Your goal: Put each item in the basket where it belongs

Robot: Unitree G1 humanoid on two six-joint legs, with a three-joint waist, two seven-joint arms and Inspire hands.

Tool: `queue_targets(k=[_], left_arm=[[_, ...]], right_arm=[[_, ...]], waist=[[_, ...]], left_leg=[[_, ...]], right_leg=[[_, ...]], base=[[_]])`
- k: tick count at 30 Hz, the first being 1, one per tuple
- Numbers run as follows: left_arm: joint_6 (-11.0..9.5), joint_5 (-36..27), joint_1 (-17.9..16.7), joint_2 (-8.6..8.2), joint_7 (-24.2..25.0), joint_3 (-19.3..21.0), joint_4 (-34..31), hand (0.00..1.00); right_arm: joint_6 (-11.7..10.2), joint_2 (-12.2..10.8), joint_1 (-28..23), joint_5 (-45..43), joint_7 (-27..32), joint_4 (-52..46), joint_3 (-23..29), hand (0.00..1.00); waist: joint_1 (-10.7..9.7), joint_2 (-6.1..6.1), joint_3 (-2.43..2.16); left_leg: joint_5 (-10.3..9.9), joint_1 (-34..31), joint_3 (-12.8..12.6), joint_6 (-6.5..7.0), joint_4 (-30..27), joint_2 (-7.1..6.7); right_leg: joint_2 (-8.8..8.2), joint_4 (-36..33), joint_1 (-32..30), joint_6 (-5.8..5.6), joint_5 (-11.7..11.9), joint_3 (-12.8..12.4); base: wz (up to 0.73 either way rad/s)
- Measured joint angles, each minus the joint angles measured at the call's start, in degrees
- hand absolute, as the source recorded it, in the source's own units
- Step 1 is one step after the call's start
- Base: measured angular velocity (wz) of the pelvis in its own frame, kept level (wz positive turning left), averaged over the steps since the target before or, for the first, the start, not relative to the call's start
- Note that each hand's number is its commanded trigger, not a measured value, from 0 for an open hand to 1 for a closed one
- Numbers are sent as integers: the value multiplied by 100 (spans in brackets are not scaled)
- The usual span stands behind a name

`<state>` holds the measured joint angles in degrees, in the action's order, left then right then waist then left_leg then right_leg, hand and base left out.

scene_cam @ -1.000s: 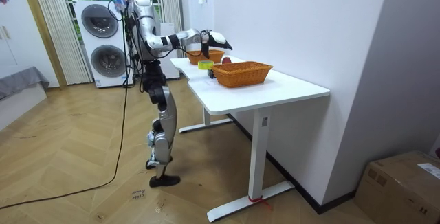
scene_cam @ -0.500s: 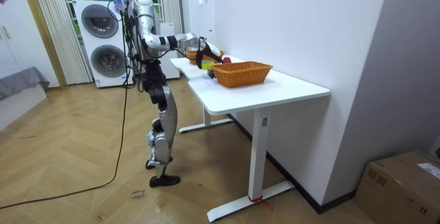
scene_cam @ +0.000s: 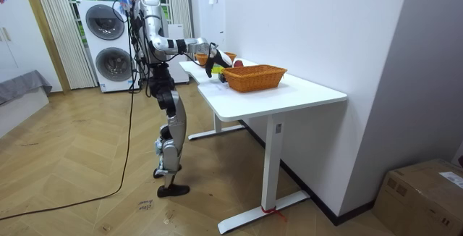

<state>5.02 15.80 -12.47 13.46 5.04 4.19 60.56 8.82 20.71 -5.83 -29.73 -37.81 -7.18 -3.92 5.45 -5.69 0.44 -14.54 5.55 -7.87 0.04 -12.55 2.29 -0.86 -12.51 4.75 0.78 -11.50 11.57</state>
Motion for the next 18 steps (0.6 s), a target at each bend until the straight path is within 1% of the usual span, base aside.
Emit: queue_targets(k=[4, 9, 11, 15, 18], left_arm=[[9, 4, 47, 0, 12, -2, 136, 0], [43, -15, 66, 0, -16, -23, 182, 0], [91, -26, 75, 1, -86, -112, 191, 0], [96, -41, 64, 3, -105, -194, 231, 0], [97, -40, 65, 3, -101, -218, 225, 0]], right_arm=[[2, -2, 0, -6, -42, 20, -2, 0], [0, -3, 9, -103, -25, 114, -3, 0], [-1, -3, 20, -178, -2, 154, -10, 0], [12, -3, 21, -273, 19, 158, -55, 0], [64, -3, 21, -317, 12, 156, -56, 0]], waist=[[3, -11, -9], [70, -16, -16], [79, -18, -17], [88, -18, -17], [86, -18, -17]], left_leg=[[0, 4, 3, 0, -2, 1], [0, 13, 20, 0, -23, 0], [0, 13, 28, 0, -31, 0], [0, 9, 37, 0, -25, 0], [0, 13, 37, 0, -31, -1]], right_leg=[[-1, 0, 4, 0, 0, -5], [-4, 0, 23, 0, 0, 6], [-5, -2, 26, 0, 0, 9], [-6, -6, 45, 1, 1, 9], [-1, -4, 56, 5, 4, 8]], base=[[0], [0], [0], [0], [0]])
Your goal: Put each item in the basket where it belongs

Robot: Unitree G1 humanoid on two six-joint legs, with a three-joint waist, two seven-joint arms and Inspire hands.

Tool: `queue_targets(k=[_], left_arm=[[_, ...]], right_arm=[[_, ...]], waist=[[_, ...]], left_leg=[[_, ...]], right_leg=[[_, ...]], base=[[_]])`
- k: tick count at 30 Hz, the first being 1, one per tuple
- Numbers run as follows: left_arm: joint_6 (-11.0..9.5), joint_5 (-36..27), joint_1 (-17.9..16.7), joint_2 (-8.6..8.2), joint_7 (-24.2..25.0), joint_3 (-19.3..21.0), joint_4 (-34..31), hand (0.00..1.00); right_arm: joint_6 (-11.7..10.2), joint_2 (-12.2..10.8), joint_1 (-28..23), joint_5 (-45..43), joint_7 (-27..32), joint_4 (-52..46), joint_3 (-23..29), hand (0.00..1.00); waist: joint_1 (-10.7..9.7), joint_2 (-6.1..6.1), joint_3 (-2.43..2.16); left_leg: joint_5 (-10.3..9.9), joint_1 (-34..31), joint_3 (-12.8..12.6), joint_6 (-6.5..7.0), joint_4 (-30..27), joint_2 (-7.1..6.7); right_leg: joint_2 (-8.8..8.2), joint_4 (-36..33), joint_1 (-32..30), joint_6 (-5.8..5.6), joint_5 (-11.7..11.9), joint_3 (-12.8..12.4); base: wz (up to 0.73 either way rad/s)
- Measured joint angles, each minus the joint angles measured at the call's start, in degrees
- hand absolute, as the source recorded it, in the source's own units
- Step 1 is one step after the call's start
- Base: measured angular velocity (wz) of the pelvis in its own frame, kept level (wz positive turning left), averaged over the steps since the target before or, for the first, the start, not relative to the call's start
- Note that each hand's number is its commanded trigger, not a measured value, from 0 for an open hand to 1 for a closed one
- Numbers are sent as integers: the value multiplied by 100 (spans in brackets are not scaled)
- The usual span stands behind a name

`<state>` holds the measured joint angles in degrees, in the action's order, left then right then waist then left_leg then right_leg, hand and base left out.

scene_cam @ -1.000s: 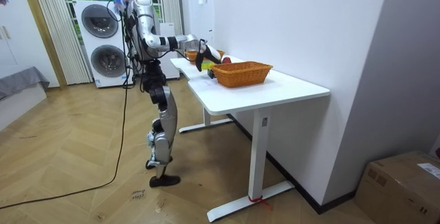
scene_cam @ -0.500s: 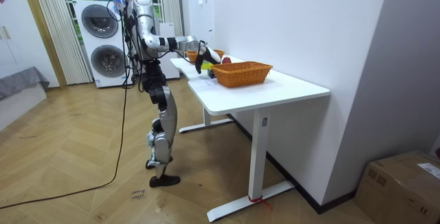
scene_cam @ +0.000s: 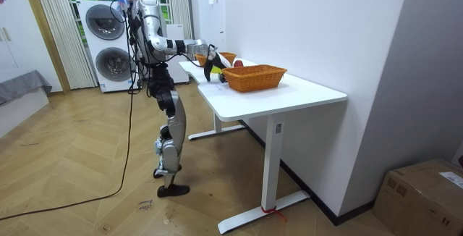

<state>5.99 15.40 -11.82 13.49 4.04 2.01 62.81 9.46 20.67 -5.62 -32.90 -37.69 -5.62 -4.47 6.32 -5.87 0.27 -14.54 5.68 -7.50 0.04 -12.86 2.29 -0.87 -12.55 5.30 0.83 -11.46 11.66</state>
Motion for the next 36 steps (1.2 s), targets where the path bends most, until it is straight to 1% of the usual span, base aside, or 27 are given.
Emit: queue_targets(k=[3, 8, 14, 17, 18, 21, 25, 32, 33, 34, 35, 36], left_arm=[[0, 3, 3, 0, 1, -2, -2, 0], [7, 43, 25, 2, 47, 4, -17, 0], [68, 40, 23, 4, 57, 2, -172, 0], [138, 39, 8, 5, 58, 5, -285, 0], [164, 39, -2, 5, 69, 5, -371, 0], [182, 41, 5, 5, 121, 4, -469, 0], [292, 41, 17, 6, 121, 6, -474, 0], [376, 48, 0, 6, 119, 6, -550, 0], [387, 49, -3, 4, 119, 14, -583, 0], [397, 50, -14, 5, 117, 17, -627, 0], [403, 50, -20, 5, 117, 17, -652, 0], [408, 50, -23, 5, 117, 17, -683, 0]], right_arm=[[4, 0, 0, -83, -10, 0, -4, 0], [17, 0, 10, -340, -62, -12, -22, 0], [63, 8, 55, -586, -53, 6, -55, 0], [117, 9, 108, -694, -39, 35, -68, 0], [166, 9, 144, -765, -39, 50, -93, 0], [256, 8, 221, -790, -39, 112, -110, 0], [299, 8, 274, -791, -38, 172, -122, 0], [339, 7, 345, -793, -47, 244, -148, 0], [361, 7, 347, -793, -50, 249, -148, 47], [376, 7, 348, -793, -53, 249, -148, 65], [381, 7, 348, -794, -54, 250, -149, 100], [385, 7, 348, -795, -55, 249, -149, 100]], waist=[[-1, 3, 2], [-1, 3, 2], [18, 2, 2], [17, 0, 1], [21, 0, 1], [27, -4, 0], [29, -21, 3], [31, -31, 4], [35, -35, 2], [39, -38, 1], [39, -38, 1], [40, -38, 1]], left_leg=[[0, 4, 5, 0, -10, 0], [0, -7, 26, 0, -14, 1], [0, -9, 27, 0, -6, 1], [0, -7, 26, 0, -4, 0], [0, -6, 26, 0, -3, 0], [0, -3, 26, 1, 4, -1], [0, -3, 26, 1, 11, -1], [0, -6, 26, 1, 11, -1], [0, -6, 25, 1, 11, -2], [0, -6, 25, 1, 11, -3], [1, -6, 25, 1, 11, -3], [1, -6, 25, 1, 11, -3]], right_leg=[[3, 7, 18, 2, 2, 6], [-1, 11, 29, 4, 10, 89], [1, 21, 29, 4, 12, 85], [3, 49, 40, 3, 20, 85], [9, 85, 58, 3, 35, 88], [8, 88, 61, 1, 40, 91], [8, 88, 57, -3, 42, 90], [5, 88, 56, -3, 42, 91], [5, 89, 56, -3, 42, 90], [5, 89, 57, -3, 42, 89], [5, 89, 57, -3, 42, 91], [5, 89, 57, -3, 42, 92]], base=[[0], [2], [0], [0], [0], [0], [0], [0], [0], [0], [0], [0]])
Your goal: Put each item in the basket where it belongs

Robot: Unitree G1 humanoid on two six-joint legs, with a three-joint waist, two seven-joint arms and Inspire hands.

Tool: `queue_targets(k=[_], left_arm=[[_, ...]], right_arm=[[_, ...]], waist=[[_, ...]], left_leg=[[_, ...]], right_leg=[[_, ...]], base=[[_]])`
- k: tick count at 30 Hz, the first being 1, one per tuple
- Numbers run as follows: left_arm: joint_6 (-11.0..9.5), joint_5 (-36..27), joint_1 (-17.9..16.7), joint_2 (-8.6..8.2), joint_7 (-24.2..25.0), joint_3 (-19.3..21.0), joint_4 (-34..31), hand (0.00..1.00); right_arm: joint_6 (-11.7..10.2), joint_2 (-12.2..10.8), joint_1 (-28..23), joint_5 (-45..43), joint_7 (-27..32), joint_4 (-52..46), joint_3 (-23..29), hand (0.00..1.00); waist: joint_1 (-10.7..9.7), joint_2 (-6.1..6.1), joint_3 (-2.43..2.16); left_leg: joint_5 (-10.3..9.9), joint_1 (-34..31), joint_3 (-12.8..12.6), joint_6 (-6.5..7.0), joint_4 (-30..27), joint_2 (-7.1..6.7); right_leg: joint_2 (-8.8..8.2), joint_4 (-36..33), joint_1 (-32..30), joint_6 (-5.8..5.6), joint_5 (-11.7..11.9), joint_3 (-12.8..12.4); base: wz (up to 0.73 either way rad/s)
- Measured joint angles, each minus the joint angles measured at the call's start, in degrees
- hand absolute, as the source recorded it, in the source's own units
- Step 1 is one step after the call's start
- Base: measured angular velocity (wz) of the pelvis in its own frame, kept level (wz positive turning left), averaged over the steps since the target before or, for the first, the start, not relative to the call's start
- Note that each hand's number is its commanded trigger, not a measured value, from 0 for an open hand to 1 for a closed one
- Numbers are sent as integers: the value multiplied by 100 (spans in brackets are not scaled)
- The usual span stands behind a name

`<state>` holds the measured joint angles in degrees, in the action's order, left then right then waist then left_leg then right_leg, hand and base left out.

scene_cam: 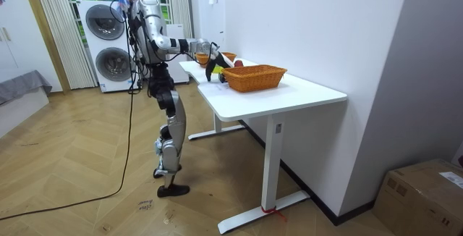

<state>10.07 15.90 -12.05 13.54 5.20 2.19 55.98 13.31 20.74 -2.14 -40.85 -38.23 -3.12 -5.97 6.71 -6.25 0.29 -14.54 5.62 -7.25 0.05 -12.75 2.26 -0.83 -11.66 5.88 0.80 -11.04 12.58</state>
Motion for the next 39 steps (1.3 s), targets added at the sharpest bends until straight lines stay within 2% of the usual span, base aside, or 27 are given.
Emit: queue_targets(k=[4, 9, 17, 32, 39], left_arm=[[41, 0, 5, 0, 0, 2, -64, 0], [90, -4, 10, 2, -16, 2, -82, 0], [91, -6, 62, 2, -232, 3, -82, 0], [83, -72, 90, 3, -361, -14, 72, 0], [-11, -262, 100, -22, -357, -13, 88, 0]], right_arm=[[10, -1, 116, -196, 135, 35, 0, 100], [228, -3, 383, -343, 220, 239, -22, 100], [426, -11, 440, -565, 294, 242, -177, 100], [494, -17, 435, -483, 186, 211, -186, 100], [339, -18, 435, -253, 187, 83, -174, 100]], waist=[[0, -1, -2], [4, -12, -10], [79, -37, -28], [78, -55, -27], [-4, -32, -11]], left_leg=[[0, 2, 1, 0, 0, 4], [0, -7, 13, 0, 2, 2], [0, 1, 18, 0, -6, 2], [2, -4, 17, 2, -11, 1], [3, 8, 5, 2, 0, -2]], right_leg=[[1, 1, 1, -1, 0, 0], [3, 0, 0, -1, 1, 19], [-4, 6, -10, -1, 1, 21], [2, -8, 1, 3, 3, 16], [-1, -1, -9, 3, 3, -3]], base=[[0], [1], [0], [0], [0]])
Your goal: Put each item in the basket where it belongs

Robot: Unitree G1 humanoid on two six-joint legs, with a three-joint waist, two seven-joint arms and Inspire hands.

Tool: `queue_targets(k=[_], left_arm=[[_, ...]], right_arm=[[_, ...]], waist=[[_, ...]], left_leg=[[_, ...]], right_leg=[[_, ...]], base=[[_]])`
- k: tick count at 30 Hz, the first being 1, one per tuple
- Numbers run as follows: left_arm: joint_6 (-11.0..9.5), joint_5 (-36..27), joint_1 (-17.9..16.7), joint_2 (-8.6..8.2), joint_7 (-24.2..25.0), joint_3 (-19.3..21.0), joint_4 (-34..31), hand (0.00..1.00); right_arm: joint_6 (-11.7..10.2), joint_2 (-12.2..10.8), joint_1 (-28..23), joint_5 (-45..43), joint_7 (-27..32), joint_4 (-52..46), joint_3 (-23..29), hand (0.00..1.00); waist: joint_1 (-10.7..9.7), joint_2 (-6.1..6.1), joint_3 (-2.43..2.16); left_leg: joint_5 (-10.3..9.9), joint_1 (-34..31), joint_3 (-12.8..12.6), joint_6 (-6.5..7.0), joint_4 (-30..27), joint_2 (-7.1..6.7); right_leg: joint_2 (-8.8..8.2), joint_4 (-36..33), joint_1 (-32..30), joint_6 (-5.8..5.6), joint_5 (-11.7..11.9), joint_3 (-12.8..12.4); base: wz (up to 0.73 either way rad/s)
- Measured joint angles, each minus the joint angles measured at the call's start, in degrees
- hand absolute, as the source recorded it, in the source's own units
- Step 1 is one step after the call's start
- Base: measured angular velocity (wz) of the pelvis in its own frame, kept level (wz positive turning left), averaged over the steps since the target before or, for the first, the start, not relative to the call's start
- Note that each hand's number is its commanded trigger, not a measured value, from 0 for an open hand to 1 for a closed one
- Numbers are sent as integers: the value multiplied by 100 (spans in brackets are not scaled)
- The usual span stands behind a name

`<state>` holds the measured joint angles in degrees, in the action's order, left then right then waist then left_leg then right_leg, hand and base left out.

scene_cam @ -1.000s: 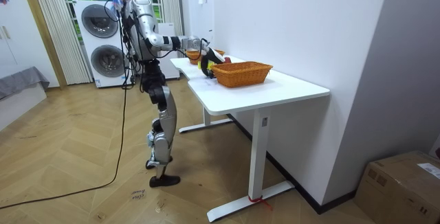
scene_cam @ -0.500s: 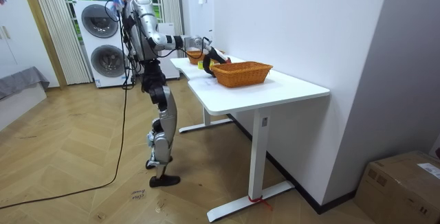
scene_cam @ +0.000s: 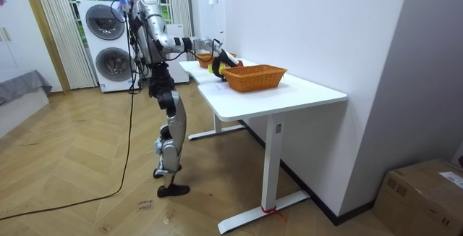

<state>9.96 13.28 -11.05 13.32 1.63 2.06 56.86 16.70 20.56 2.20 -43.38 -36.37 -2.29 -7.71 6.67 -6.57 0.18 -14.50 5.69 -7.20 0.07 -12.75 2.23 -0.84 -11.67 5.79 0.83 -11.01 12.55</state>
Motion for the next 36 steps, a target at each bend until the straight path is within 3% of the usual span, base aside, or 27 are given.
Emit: queue_targets(k=[7, 9, 12, 18, 36], left_arm=[[-168, -28, -80, -40, -43, 9, 12, 0], [-171, -28, -122, -39, -94, 9, 15, 0], [-172, -6, -224, -64, -92, 19, 12, 0], [-295, 13, -332, -87, -90, 207, -21, 0], [-294, 85, -449, -124, 130, 317, -39, 0]], right_arm=[[-142, 0, 1, 350, 12, -364, 164, 100], [-195, 1, -1, 527, 106, -501, 256, 100], [-266, 0, -6, 783, 237, -775, 425, 100], [-580, -2, -5, 1262, 699, -1077, 869, 100], [-737, -1, -3, 1657, 1516, -1225, 1457, 100]], waist=[[-40, 83, 52], [-92, 89, 52], [-189, 83, 14], [-205, 99, 9], [-345, 87, 1]], left_leg=[[1, -7, -55, 0, 19, 0], [1, -13, -57, 0, 24, 1], [1, -17, -59, 0, 22, 0], [2, -2, -58, -1, 5, 4], [1, -2, -70, -1, 6, 11]], right_leg=[[25, 3, -46, 0, 0, -126], [21, 3, -58, 0, 0, -129], [-3, -2, -70, 0, 0, -135], [-1, -1, -71, 0, 0, -137], [10, -28, -70, -1, 0, -138]], base=[[-4], [0], [0], [0], [0]])
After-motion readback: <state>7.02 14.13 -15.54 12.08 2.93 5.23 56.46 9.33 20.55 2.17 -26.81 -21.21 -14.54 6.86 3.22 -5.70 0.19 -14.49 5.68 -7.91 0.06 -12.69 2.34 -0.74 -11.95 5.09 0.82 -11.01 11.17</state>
